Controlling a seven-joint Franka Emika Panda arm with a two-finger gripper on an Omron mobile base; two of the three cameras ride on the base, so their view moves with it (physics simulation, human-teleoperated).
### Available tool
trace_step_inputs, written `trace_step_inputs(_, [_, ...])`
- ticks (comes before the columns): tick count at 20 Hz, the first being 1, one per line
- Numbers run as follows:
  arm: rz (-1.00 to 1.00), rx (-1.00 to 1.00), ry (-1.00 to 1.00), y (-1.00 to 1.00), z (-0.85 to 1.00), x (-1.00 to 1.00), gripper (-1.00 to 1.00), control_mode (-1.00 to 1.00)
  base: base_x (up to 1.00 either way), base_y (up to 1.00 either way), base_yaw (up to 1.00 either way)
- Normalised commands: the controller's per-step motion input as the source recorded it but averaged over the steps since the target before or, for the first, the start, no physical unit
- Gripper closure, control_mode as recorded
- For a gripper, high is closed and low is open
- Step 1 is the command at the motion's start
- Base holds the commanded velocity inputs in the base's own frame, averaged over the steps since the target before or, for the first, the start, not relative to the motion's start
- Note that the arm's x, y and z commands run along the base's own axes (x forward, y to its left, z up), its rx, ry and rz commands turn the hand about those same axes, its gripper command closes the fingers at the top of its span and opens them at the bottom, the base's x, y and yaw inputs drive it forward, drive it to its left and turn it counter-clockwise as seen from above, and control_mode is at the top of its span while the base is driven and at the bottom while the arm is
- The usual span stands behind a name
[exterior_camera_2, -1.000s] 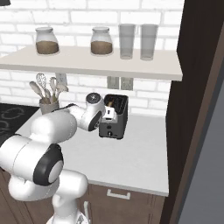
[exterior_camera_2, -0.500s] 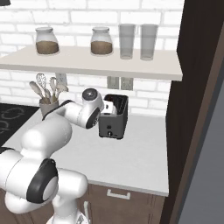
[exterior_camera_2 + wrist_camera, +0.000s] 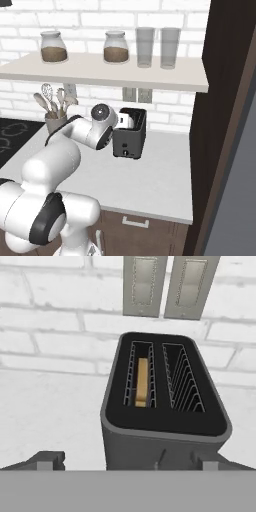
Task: Start the toaster. Once the lever pops up, take the bread to the plate on the dining counter.
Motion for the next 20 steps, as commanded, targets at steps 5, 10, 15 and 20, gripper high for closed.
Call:
trace_step_inputs(5, [0.00, 0.00, -0.15, 0.00, 0.18, 0.01, -1.00, -1.00, 0.00, 0.00, 0.00])
trace_step_inputs(10, [0.00, 0.03, -0.01, -0.09, 0.26, 0.11, -1.00, -1.00, 0.00, 0.00, 0.00])
trace_step_inputs(15, [0.00, 0.06, 0.01, -0.22, 0.25, 0.10, -1.00, -1.00, 0.00, 0.00, 0.00])
trace_step_inputs(20, [0.00, 0.06, 0.02, -0.22, 0.11, 0.09, -1.00, -1.00, 0.00, 0.00, 0.00])
